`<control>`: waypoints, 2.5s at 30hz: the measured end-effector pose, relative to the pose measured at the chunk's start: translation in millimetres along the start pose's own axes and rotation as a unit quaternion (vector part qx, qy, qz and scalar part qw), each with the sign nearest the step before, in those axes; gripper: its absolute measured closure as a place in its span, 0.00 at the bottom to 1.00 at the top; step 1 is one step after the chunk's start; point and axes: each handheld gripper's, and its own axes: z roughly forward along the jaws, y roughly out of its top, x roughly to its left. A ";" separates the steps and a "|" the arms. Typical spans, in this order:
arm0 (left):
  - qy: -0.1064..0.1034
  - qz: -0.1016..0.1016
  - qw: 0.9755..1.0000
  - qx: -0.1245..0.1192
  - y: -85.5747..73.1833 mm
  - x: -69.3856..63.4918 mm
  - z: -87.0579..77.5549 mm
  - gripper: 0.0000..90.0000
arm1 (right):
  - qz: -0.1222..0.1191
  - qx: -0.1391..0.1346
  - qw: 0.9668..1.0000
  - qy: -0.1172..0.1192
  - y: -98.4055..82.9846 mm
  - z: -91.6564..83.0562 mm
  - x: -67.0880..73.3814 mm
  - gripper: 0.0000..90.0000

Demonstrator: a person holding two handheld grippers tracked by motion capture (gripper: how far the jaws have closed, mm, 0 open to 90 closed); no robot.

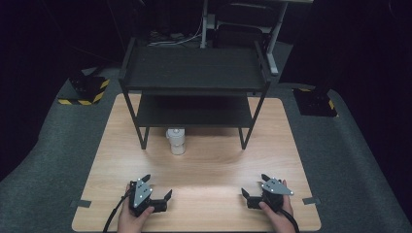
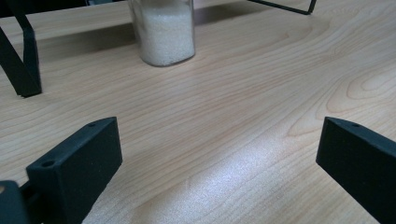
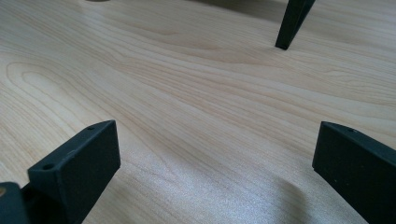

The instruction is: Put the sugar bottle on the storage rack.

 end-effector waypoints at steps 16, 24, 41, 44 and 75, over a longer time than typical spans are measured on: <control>-0.002 0.009 0.999 -0.040 22.6 -7.1 -7.2 0.01 | 0.003 -0.004 1.000 0.003 -1.2 -0.4 -1.6 0.01; 0.005 -0.003 0.999 -0.050 42.0 -8.8 2.5 0.01 | 0.005 -0.004 1.000 0.004 -1.4 -0.5 -2.0 0.01; 0.054 -0.009 0.997 -0.049 55.3 -20.9 60.1 0.01 | 0.005 -0.009 1.000 0.003 -2.9 -0.7 -2.3 0.01; 0.070 -0.012 0.996 -0.047 58.0 -25.5 75.5 0.02 | 0.006 -0.010 1.000 0.004 -3.5 -1.0 -2.6 0.01; 0.158 -0.062 0.984 -0.062 69.7 -37.1 144.9 0.32 | 0.012 -0.025 1.000 0.006 -8.6 -1.9 -5.1 0.01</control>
